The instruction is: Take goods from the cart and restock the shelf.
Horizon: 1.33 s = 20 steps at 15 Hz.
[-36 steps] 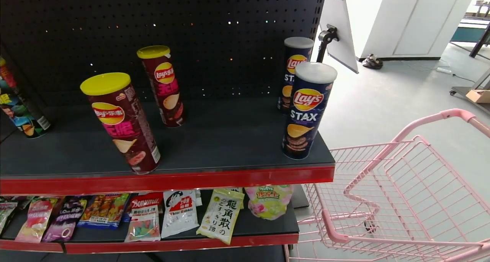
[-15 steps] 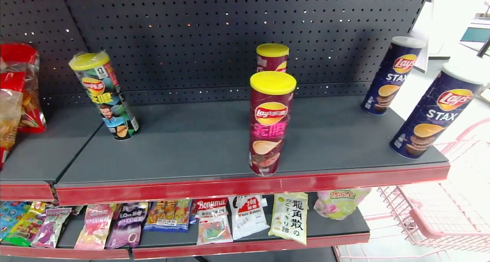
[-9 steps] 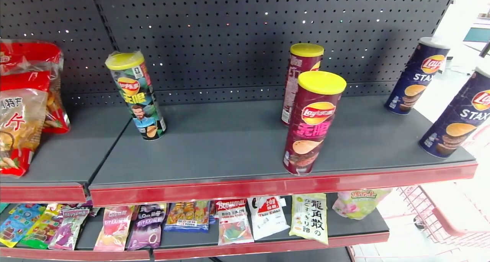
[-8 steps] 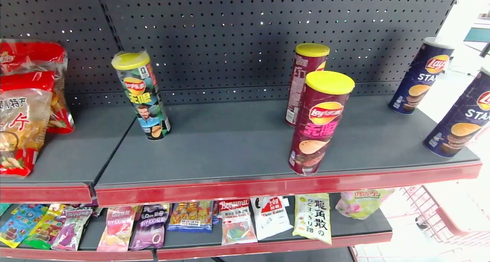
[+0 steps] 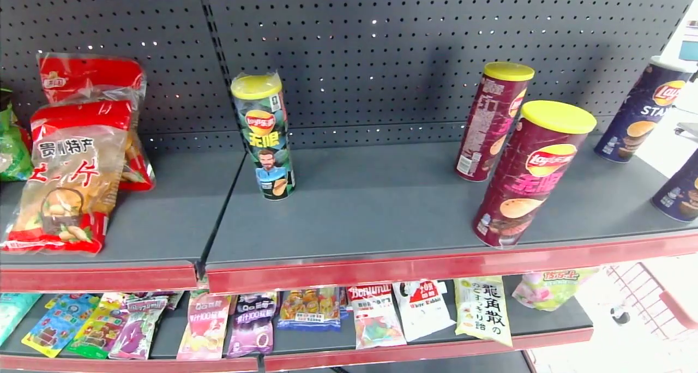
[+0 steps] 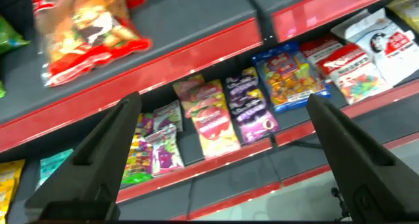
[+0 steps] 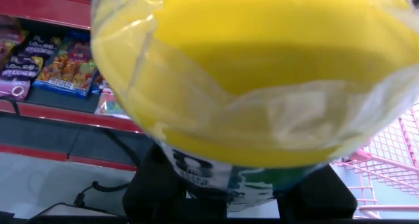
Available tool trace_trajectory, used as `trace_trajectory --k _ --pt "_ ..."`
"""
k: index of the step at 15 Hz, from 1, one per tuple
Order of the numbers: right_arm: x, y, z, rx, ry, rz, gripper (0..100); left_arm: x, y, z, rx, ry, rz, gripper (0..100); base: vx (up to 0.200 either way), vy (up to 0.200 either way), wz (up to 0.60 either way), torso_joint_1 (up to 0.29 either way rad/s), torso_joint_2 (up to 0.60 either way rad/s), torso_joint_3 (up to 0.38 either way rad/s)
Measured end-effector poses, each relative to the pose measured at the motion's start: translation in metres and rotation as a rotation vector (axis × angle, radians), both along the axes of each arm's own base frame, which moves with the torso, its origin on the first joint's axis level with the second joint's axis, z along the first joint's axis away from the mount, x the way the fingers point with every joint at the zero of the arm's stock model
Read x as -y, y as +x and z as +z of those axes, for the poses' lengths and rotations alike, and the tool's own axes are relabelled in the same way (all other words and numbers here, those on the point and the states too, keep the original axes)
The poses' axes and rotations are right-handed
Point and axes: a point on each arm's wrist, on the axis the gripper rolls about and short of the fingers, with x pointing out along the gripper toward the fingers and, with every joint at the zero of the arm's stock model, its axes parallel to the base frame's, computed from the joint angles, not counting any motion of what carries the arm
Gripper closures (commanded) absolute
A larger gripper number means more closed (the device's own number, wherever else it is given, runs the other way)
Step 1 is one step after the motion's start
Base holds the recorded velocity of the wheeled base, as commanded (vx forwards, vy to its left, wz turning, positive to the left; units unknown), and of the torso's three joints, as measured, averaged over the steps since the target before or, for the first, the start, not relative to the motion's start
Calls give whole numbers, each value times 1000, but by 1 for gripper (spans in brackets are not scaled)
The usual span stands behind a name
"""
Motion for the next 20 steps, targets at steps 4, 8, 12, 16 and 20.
trace_trajectory --k 4,8,12,16,20 --pt "0 -1 0 3 -1 1 100 0 0 0 0 0 0 0 0 200 0 6 0 5" --pt "0 -1 0 6 -1 1 100 0 0 0 1 1 0 0 0 200 0 0 4 5" --pt "0 -2 -1 11 0 2 100 0 0 0 4 18 -3 0 0 100 0 1 0 1" --pt "0 -3 -2 13 1 6 100 0 -1 0 17 44 -6 0 0 0 0 0 0 0" --pt "0 -3 -4 13 -1 7 100 -1 -2 0 24 43 -2 0 100 0 0 1 0 0"
